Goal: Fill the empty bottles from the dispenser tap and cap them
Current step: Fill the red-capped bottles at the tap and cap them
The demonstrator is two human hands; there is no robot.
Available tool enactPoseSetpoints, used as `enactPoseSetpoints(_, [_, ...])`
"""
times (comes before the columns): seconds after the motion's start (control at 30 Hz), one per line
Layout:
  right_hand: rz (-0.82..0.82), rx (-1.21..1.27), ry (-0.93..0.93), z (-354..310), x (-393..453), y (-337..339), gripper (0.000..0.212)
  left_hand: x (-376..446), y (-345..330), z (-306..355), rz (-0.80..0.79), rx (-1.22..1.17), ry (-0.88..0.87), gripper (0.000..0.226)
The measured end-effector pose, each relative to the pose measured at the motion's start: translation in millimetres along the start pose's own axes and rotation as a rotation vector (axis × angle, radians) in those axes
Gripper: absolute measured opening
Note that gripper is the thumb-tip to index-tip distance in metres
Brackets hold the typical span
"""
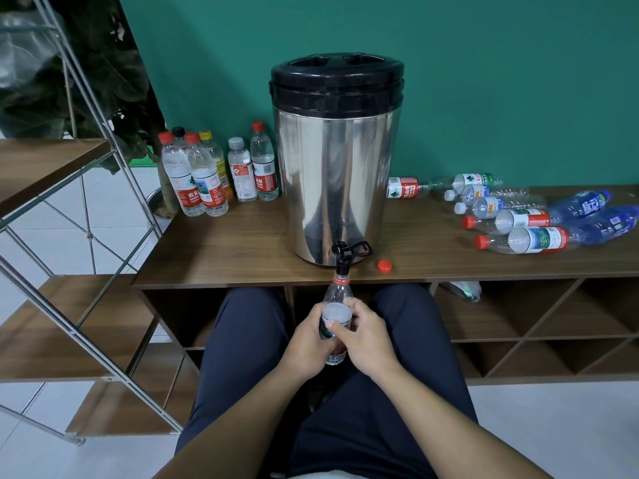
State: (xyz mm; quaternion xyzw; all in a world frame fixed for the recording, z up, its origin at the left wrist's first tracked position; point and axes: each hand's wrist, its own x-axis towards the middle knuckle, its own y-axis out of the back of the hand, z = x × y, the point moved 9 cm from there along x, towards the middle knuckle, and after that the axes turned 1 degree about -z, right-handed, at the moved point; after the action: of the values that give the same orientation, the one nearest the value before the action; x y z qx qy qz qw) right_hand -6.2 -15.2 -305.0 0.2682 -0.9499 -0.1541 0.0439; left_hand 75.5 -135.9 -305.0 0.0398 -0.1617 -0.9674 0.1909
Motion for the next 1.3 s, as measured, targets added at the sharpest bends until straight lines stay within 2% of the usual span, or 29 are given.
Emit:
enactPoseSetpoints(0.37, [-0.002,-0.018,-0.007,6.6,4.1,-1.5,0.052,1.4,-0.7,-3.5,0.0,-0.016,-0.008,0.059])
enactPoseSetpoints(1.3, [-0.009,-0.006,0.01,0.0,0.7,-1.2,0.042,2.0,0.0,-3.0,0.007,-0.009,-0.016,0.06])
